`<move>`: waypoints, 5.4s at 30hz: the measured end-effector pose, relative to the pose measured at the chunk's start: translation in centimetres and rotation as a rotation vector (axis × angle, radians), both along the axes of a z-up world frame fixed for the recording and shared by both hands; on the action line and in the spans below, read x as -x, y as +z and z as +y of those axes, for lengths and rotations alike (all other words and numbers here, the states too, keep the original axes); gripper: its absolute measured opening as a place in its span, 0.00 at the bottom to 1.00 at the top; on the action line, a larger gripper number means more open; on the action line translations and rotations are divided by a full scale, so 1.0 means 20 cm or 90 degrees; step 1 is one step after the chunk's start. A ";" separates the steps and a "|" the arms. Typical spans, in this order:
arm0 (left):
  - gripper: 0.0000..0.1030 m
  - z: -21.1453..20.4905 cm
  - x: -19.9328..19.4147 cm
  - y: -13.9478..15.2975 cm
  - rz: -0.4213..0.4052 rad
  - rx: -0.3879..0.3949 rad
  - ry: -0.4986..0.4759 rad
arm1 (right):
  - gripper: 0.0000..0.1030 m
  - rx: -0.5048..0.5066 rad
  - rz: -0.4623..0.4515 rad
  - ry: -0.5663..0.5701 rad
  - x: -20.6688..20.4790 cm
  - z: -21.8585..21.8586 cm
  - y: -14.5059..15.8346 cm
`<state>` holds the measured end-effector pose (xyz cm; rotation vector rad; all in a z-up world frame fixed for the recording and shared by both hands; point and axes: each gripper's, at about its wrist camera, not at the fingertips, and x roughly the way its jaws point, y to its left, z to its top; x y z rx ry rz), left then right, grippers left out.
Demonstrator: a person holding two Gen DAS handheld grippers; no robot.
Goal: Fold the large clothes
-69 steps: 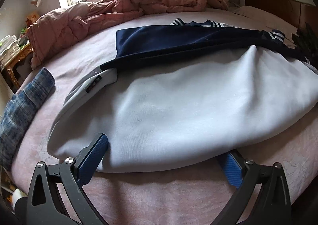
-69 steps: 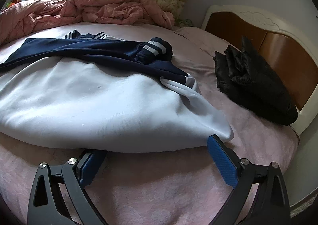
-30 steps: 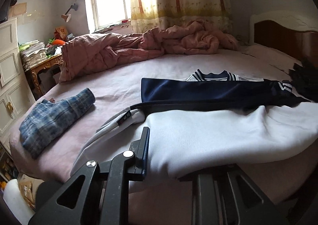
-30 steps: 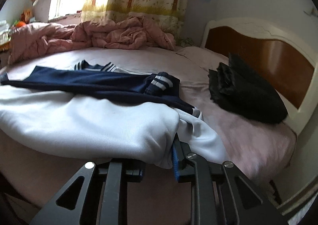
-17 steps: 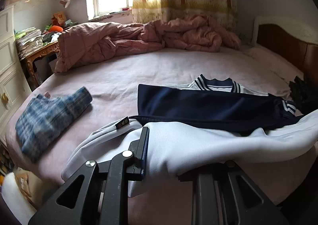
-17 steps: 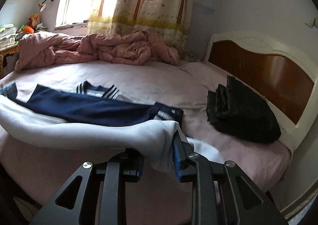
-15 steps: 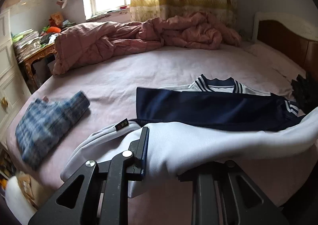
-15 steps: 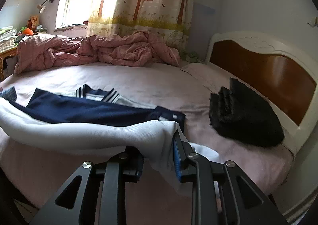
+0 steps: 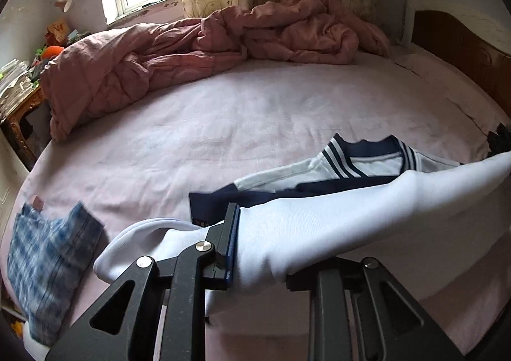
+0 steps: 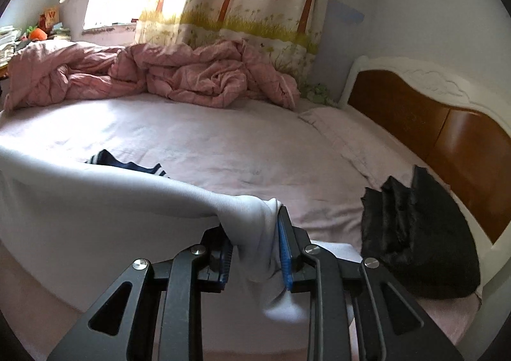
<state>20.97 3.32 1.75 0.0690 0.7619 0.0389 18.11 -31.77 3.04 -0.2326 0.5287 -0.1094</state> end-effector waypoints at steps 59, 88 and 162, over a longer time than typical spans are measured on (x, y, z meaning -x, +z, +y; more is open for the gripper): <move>1.00 -0.10 0.46 -0.30 -0.204 -0.022 0.033 | 1.00 -0.150 0.002 0.024 0.21 -0.19 -0.29; 1.00 -0.17 0.40 -0.40 -0.173 -0.052 0.036 | 1.00 -0.457 0.073 -0.084 0.20 -0.47 -0.44; 0.86 0.14 0.14 -0.44 -0.036 0.098 0.008 | 0.31 -0.287 -0.029 0.133 -0.06 0.96 0.19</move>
